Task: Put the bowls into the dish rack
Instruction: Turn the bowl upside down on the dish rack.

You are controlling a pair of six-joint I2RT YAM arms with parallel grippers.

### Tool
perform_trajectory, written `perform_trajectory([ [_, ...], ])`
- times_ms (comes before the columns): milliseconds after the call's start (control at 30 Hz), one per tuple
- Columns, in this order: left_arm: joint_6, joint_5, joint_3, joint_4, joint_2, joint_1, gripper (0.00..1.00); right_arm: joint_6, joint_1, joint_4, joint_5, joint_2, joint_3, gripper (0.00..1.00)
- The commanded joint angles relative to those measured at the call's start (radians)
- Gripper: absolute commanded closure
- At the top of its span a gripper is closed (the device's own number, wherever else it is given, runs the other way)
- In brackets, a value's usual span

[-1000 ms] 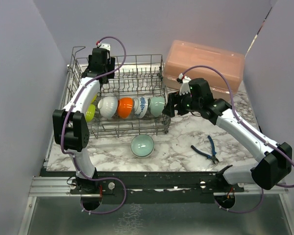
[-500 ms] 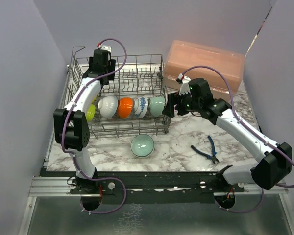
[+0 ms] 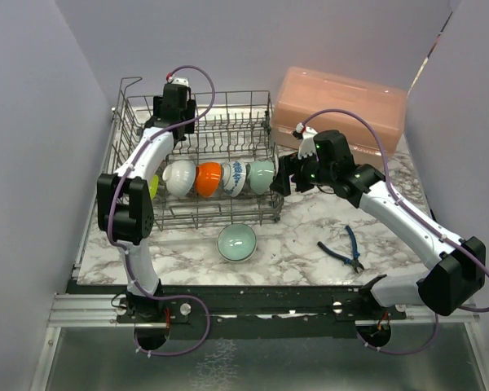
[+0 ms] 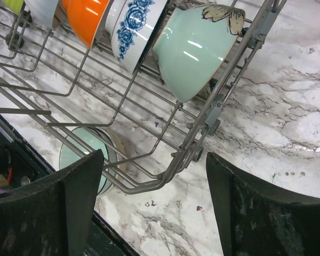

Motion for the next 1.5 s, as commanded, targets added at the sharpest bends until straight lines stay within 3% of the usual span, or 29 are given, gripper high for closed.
perform_trajectory([
  [0, -0.047, -0.106, 0.074, 0.021, 0.033, 0.000, 1.00, -0.017, 0.008, 0.003, 0.018, -0.005, -0.005, 0.18],
  [767, 0.008, -0.057, 0.116, -0.042, 0.132, -0.012, 1.00, -0.020, 0.008, -0.001, 0.028, -0.015, -0.012, 0.18],
  [1100, -0.019, 0.061, 0.121, -0.065, 0.153, 0.022, 1.00, -0.023, 0.008, 0.002, 0.029, -0.010, -0.015, 0.18],
  [1467, -0.024, 0.101, 0.120, -0.087, 0.191, 0.038, 1.00, -0.027, 0.007, 0.009, 0.019, 0.007, -0.014, 0.18],
])
